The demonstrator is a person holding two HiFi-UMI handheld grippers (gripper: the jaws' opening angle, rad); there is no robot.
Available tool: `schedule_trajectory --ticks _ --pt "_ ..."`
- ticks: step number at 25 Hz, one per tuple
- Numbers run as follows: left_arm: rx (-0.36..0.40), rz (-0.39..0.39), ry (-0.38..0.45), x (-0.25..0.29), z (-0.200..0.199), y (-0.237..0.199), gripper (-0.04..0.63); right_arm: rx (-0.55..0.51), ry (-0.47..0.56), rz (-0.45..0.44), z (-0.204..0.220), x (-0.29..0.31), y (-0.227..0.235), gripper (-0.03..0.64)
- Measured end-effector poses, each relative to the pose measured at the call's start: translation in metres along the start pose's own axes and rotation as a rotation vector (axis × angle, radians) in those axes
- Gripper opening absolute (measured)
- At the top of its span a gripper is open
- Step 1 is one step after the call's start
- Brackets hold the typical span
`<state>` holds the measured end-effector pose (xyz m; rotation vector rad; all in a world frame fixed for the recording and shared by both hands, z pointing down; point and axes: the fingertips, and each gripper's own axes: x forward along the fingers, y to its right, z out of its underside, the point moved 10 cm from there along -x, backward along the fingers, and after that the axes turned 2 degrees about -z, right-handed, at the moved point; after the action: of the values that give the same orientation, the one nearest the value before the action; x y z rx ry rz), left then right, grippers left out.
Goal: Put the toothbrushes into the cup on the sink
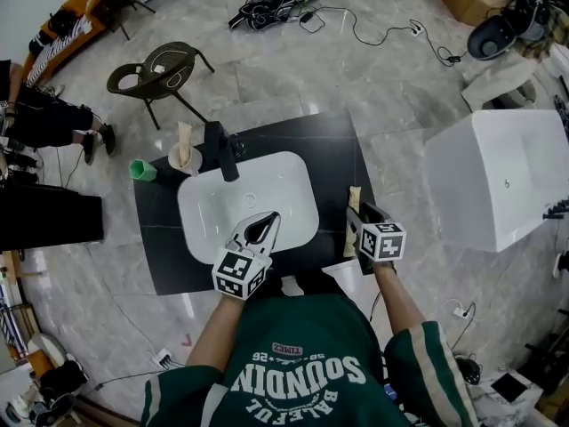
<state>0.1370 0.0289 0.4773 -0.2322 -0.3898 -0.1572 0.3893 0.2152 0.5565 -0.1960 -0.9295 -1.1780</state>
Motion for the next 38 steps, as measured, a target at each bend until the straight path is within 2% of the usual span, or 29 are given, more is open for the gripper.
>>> schedule_trajectory --ticks 5,10,14,18,23,30,38 --pt "-0.041 -0.064 0.009 -0.003 0.002 -0.003 0.011 0.015 -0.061 0.012 -0.002 0.022 0.021 0.193" --pt "-0.062 -0.11 0.009 -0.002 0.007 0.0 0.011 0.029 -0.14 -0.015 0.0 0.044 0.036 0.202" --pt "-0.076 -0.141 0.005 -0.004 0.011 0.002 0.011 0.097 -0.206 -0.026 0.005 0.057 0.05 0.202" --pt "-0.089 -0.175 0.009 -0.008 0.014 0.0 0.011 0.138 -0.227 -0.03 0.005 0.062 0.057 0.199" --pt "-0.097 -0.191 0.012 -0.013 0.017 -0.004 0.011 0.136 -0.273 -0.031 0.004 0.065 0.06 0.153" --pt "-0.096 -0.175 0.019 -0.026 0.022 -0.018 0.011 0.178 -0.257 -0.081 0.004 0.059 0.052 0.123" --pt "-0.096 -0.135 0.029 -0.051 0.026 -0.048 0.011 0.152 -0.168 -0.136 -0.007 0.042 0.003 0.114"
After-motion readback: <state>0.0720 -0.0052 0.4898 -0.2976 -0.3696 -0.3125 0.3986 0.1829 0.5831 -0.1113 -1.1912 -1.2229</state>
